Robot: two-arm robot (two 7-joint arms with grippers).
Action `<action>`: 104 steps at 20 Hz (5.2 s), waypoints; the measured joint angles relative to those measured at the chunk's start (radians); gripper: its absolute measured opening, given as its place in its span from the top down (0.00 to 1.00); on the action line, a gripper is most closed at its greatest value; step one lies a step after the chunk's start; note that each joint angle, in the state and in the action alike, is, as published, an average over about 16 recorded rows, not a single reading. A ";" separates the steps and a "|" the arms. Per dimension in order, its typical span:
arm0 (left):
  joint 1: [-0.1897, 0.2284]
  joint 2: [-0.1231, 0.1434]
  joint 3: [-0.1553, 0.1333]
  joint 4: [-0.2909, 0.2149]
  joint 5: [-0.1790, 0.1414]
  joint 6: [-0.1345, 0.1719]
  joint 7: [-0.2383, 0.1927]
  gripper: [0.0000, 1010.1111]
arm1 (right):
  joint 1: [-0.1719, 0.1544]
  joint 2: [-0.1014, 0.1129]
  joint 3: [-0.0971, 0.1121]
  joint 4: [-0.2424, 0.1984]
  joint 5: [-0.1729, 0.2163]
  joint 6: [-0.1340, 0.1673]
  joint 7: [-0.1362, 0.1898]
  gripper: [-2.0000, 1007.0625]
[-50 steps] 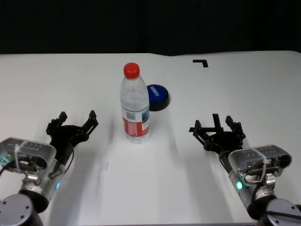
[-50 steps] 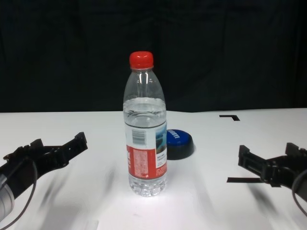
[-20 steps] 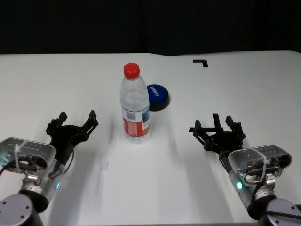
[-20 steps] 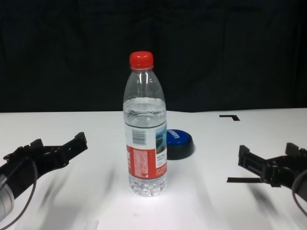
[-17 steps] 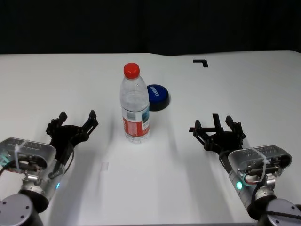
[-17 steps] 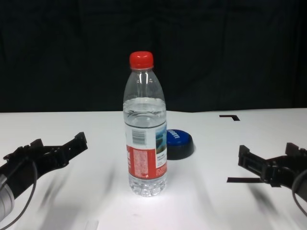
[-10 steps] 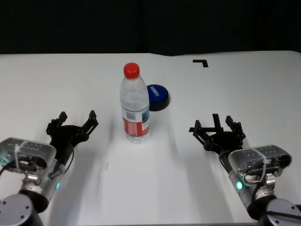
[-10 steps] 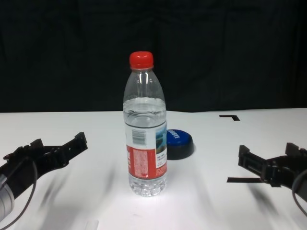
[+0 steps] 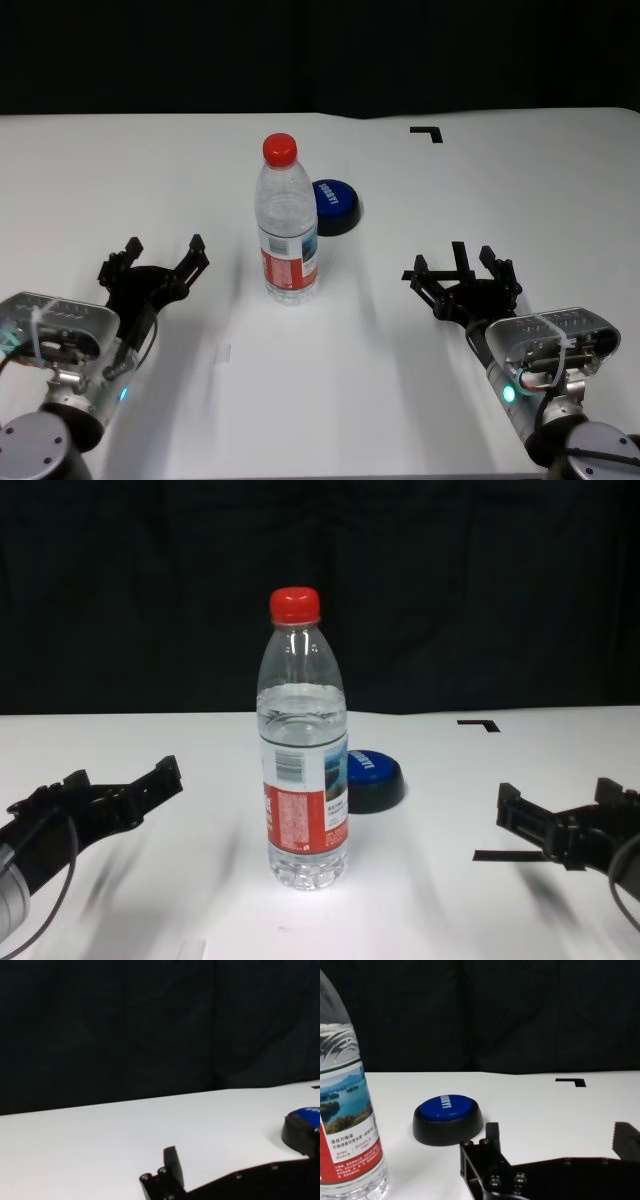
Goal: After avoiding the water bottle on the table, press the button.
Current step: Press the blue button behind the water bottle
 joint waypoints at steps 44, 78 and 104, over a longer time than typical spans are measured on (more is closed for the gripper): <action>0.169 -0.012 -0.072 -0.174 0.116 -0.156 -0.111 0.01 | 0.000 0.000 0.000 0.000 0.000 0.000 0.000 0.00; 0.072 0.049 0.033 -0.075 0.095 -0.175 -0.216 0.01 | 0.000 0.000 0.000 0.000 0.000 0.000 0.000 0.00; -0.019 0.056 0.068 0.013 0.075 -0.186 -0.238 0.01 | 0.000 0.000 0.000 0.000 0.000 0.000 0.000 0.00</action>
